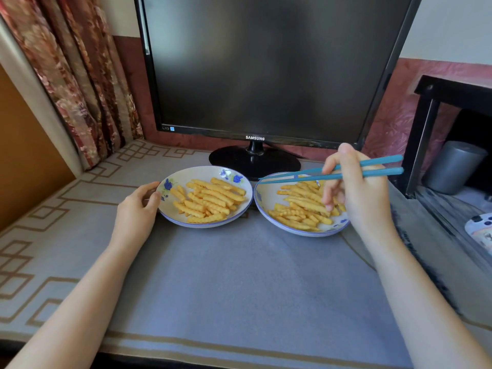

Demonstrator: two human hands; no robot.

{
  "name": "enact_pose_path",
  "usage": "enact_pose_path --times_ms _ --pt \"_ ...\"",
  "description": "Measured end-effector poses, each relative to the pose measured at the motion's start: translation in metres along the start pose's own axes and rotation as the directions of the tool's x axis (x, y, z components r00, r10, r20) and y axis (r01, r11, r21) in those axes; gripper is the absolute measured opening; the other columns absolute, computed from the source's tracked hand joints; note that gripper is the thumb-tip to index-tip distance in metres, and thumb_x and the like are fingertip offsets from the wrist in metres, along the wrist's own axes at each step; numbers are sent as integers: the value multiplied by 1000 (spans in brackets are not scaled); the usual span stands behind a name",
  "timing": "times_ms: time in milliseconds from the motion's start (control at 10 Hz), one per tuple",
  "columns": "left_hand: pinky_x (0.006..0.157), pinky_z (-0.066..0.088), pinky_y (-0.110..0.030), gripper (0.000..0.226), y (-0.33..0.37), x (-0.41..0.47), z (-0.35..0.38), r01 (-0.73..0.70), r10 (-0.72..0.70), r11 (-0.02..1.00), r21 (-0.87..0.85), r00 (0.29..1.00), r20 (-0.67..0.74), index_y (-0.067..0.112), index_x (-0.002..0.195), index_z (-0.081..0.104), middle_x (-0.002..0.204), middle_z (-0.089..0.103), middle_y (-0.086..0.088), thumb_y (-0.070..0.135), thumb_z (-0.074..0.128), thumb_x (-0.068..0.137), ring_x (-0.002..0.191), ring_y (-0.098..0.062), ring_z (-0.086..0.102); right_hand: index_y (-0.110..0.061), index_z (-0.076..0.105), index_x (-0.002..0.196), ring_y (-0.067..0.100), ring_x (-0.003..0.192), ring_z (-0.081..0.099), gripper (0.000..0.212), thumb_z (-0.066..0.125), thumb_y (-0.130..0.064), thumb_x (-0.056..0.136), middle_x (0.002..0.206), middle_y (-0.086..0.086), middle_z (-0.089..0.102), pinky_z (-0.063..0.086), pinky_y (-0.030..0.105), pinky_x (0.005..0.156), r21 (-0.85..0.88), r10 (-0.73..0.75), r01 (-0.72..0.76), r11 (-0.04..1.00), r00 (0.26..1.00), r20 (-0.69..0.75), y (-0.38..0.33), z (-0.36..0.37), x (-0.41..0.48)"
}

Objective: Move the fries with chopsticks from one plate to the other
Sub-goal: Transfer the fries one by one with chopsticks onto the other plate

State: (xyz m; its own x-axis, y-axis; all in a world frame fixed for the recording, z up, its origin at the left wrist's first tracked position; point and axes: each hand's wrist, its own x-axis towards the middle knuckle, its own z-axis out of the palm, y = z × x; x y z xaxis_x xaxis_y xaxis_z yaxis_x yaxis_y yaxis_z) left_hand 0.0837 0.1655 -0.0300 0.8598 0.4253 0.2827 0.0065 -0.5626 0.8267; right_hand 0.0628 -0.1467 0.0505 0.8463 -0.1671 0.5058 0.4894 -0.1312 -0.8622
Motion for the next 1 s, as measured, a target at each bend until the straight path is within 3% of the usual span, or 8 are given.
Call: enact_pose_path --times_ms 100,200,700,900,1000 --pt "84 33 -21 31 0 0 0 6 -6 1000 -3 1000 -2 15 123 60 118 64 -4 18 45 96 98 -7 49 -7 52 69 23 30 38 40 39 -23 103 42 19 45 32 20 36 -60 22 -22 998 1000 -13 9 -15 10" --pt "83 33 -21 32 0 0 0 5 -5 1000 -2 1000 0 15 124 60 118 64 -4 18 45 96 98 -7 49 -5 50 70 15 28 39 40 37 -21 104 39 11 44 31 18 34 -102 22 -26 994 999 -41 11 -23 15" --pt "84 34 -22 32 -1 1 1 14 -14 1000 -5 1000 2 15 124 60 118 64 -6 18 45 96 97 -9 50 -8 51 69 16 28 39 43 37 -26 104 38 10 49 34 18 35 -190 34 -40 981 999 -32 14 -27 15" --pt "83 33 -22 32 0 0 0 18 -18 1000 1 1000 2 16 124 60 117 64 -6 18 45 96 96 -9 49 -9 49 67 22 32 41 43 37 -28 104 41 15 50 35 20 39 -133 21 -30 991 998 -65 15 -15 8" --pt "83 34 -23 32 0 -1 0 21 -21 1000 -5 1000 3 16 124 60 117 64 -6 18 45 96 97 -10 50 -7 49 69 22 33 41 42 37 -27 104 48 28 48 33 16 38 -101 -1 -5 995 998 -59 13 -9 3"
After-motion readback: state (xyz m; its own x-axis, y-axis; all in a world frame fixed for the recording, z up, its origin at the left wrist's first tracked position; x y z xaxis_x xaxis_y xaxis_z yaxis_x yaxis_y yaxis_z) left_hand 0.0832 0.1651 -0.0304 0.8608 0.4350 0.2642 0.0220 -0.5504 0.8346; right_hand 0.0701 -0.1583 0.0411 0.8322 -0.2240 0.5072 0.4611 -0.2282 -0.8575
